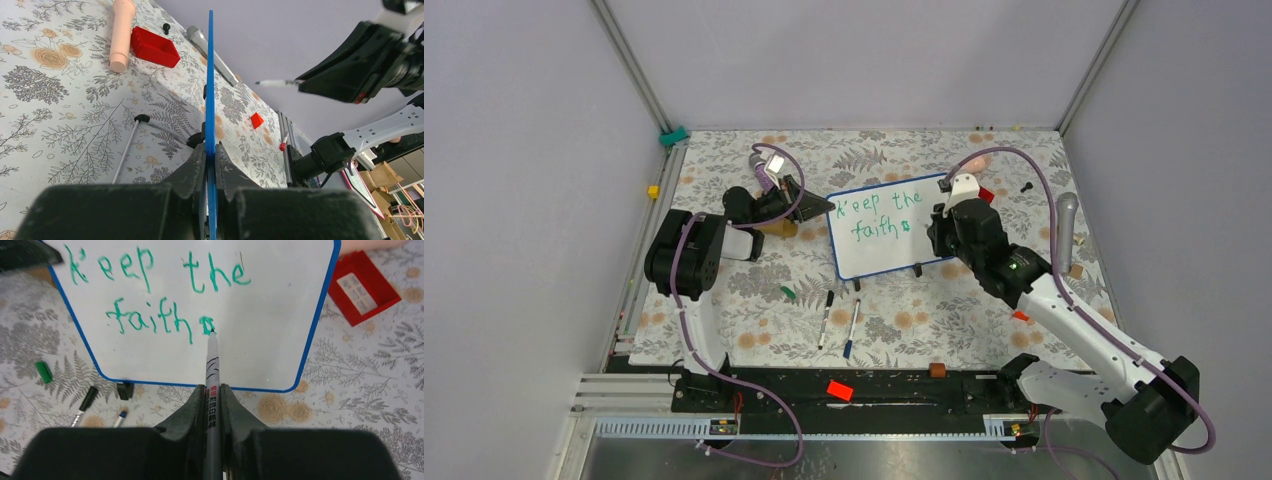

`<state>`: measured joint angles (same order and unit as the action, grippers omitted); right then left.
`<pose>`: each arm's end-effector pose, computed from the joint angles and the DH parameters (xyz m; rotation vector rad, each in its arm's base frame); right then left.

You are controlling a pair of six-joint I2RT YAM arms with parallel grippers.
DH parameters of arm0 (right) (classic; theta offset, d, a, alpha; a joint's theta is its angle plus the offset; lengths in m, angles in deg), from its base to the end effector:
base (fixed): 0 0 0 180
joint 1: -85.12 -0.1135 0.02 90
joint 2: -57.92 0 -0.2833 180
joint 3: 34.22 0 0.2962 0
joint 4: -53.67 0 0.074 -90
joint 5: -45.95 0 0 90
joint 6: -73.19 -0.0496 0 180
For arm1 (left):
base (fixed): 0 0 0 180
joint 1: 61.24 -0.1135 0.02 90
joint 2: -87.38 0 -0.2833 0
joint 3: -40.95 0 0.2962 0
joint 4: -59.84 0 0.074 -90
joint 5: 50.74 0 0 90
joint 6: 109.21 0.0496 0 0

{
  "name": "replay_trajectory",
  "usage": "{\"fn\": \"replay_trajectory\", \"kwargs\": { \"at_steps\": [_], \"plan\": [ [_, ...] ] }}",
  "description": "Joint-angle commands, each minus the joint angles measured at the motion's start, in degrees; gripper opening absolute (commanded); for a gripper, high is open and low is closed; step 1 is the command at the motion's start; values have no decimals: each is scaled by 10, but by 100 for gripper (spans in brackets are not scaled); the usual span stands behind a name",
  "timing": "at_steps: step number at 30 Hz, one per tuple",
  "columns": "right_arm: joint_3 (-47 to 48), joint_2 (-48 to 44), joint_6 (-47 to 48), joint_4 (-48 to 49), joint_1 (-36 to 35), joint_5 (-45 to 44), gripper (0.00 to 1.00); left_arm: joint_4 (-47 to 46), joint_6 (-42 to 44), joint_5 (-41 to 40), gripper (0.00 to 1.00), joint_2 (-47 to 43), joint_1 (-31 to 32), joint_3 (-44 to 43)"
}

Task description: Write a sentence on the whiteboard

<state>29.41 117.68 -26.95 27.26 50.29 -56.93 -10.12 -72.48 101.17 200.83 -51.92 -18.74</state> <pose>0.2410 0.1542 0.3313 -0.2747 1.9461 0.2960 0.3889 -0.1082 0.1617 0.4719 1.5786 -1.5504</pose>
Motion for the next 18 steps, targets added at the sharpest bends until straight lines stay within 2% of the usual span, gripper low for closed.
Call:
{"fn": "replay_trajectory", "kwargs": {
  "at_steps": [1,18],
  "plan": [
    [-26,-4,-11,14,4,-21,0,-29,11,44,0,-2,2,-14],
    [-6,80,1,57,4,-64,0,-29,41,26,0,-25,9,20]
  ]
}}
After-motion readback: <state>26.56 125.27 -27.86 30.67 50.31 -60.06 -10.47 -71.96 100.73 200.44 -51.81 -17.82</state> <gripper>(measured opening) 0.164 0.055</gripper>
